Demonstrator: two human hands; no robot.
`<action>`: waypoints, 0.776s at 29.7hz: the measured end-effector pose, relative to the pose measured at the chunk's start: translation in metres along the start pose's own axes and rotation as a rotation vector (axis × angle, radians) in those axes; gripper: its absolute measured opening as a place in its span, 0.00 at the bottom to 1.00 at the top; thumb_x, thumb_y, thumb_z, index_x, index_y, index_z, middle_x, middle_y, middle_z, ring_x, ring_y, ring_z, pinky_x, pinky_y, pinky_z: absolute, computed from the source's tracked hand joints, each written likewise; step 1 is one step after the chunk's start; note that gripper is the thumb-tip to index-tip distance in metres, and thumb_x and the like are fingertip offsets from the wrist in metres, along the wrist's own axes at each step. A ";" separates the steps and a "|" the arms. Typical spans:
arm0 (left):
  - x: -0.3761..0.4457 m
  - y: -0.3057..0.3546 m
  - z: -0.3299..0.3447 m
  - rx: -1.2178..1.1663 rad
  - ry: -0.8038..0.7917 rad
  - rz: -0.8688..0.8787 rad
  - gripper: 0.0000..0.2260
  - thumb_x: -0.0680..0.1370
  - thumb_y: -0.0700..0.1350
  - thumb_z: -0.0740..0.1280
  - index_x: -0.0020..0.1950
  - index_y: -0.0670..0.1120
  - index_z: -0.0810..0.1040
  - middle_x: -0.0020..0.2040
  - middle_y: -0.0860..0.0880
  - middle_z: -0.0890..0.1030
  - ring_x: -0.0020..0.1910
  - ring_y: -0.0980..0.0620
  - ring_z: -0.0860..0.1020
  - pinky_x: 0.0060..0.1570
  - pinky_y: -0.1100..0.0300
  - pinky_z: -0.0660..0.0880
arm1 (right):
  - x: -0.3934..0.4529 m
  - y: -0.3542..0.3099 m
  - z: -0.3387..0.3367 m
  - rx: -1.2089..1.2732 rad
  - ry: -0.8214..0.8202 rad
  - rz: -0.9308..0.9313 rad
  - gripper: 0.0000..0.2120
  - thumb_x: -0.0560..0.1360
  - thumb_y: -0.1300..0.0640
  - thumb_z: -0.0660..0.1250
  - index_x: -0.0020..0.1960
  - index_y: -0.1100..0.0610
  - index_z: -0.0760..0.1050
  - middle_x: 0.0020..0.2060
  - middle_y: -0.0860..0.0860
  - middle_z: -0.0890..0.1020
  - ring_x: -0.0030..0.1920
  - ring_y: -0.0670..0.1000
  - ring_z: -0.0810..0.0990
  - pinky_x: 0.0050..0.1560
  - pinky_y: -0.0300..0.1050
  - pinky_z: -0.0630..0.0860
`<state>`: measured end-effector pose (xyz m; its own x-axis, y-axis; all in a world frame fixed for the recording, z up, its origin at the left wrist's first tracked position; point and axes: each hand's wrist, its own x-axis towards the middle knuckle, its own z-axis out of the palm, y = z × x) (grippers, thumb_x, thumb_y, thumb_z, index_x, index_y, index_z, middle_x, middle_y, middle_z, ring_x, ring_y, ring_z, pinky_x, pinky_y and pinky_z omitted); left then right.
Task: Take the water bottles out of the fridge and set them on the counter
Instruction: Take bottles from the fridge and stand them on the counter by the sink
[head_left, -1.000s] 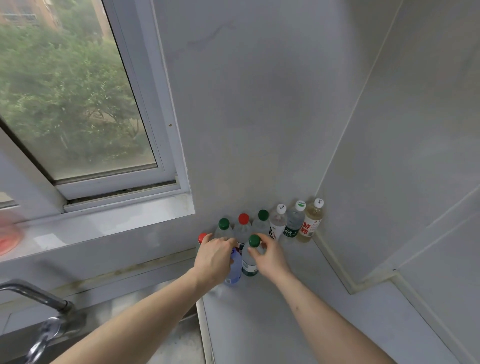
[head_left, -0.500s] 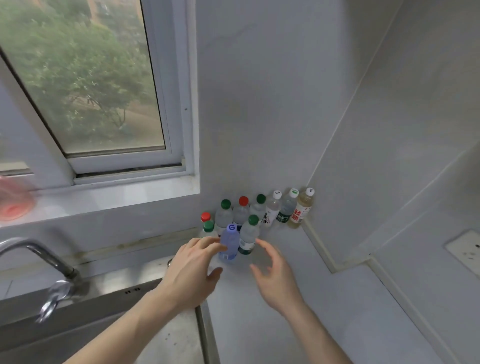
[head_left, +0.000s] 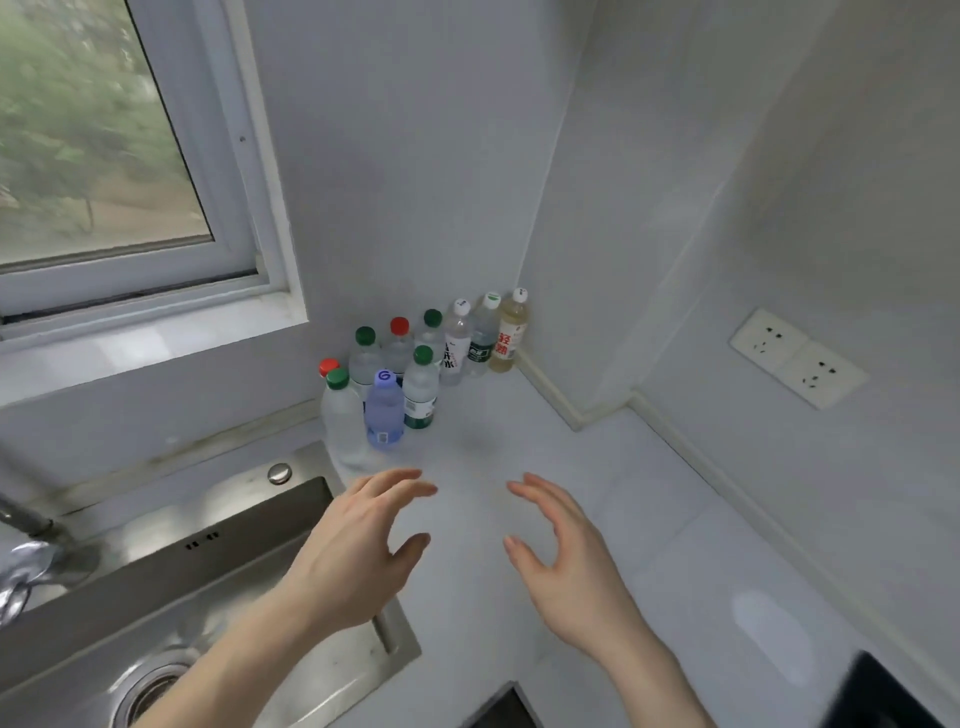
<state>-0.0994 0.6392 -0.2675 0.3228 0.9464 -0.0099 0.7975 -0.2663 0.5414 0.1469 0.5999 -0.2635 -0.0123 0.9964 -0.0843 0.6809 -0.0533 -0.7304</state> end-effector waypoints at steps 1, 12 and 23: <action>0.002 0.010 0.002 0.015 -0.018 0.035 0.21 0.80 0.55 0.69 0.73 0.62 0.71 0.76 0.63 0.68 0.74 0.56 0.67 0.72 0.58 0.65 | -0.011 0.004 -0.007 0.004 0.023 0.026 0.23 0.81 0.53 0.68 0.74 0.39 0.70 0.74 0.31 0.64 0.74 0.30 0.61 0.69 0.21 0.52; -0.018 0.135 0.050 0.059 -0.204 0.399 0.20 0.81 0.55 0.67 0.73 0.63 0.69 0.76 0.65 0.65 0.75 0.57 0.65 0.73 0.58 0.64 | -0.175 0.053 -0.072 0.078 0.367 0.266 0.24 0.82 0.51 0.68 0.74 0.37 0.68 0.75 0.30 0.63 0.75 0.31 0.61 0.78 0.35 0.58; -0.177 0.277 0.122 -0.047 -0.355 0.781 0.20 0.80 0.51 0.69 0.71 0.62 0.73 0.74 0.68 0.65 0.73 0.59 0.65 0.68 0.66 0.59 | -0.453 0.072 -0.091 0.022 0.710 0.473 0.25 0.79 0.52 0.71 0.73 0.37 0.71 0.73 0.29 0.67 0.74 0.31 0.63 0.77 0.44 0.66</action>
<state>0.1268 0.3757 -0.2178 0.9170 0.3797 0.1219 0.2608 -0.8022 0.5371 0.2675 0.1503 -0.2161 0.7366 0.6740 0.0552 0.4840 -0.4684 -0.7391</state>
